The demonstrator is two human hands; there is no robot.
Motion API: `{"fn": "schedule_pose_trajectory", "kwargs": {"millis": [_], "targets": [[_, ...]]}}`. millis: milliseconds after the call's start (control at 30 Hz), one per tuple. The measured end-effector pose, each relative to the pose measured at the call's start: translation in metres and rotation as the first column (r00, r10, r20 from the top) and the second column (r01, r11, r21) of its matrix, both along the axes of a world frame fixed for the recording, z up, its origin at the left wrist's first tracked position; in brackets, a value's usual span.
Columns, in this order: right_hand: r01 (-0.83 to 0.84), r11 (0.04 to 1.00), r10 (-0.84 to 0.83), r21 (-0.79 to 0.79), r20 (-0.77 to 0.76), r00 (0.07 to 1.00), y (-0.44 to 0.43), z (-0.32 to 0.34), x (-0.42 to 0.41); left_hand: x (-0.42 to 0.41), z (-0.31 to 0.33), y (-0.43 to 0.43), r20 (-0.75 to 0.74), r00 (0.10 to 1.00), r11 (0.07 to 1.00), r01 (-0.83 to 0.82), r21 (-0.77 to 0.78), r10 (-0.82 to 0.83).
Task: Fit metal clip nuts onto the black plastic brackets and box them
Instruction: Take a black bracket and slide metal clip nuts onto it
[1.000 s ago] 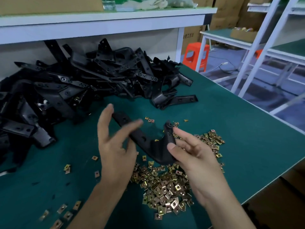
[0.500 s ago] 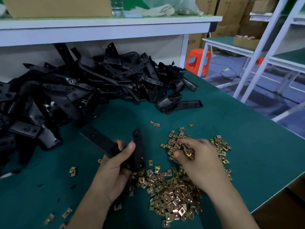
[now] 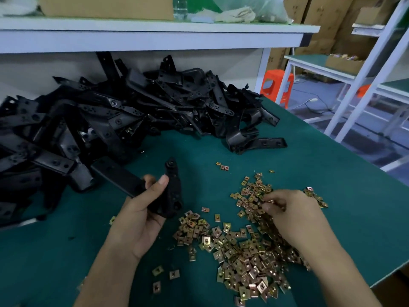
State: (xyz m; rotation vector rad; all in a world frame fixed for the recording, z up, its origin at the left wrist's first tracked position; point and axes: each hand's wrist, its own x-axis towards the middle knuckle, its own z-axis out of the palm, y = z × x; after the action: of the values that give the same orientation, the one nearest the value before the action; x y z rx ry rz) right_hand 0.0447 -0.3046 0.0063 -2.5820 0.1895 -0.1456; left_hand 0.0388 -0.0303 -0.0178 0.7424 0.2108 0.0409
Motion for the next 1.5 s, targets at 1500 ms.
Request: {"fn": "schedule_pose_trajectory", "kwargs": {"millis": [1500], "targets": [[-0.200, 0.193, 0.669, 0.961, 0.020, 0.743, 0.132, 0.002, 0.054, -0.003, -0.013, 0.029, 0.083, 0.997, 1.000, 0.007, 0.015, -0.008]]}}
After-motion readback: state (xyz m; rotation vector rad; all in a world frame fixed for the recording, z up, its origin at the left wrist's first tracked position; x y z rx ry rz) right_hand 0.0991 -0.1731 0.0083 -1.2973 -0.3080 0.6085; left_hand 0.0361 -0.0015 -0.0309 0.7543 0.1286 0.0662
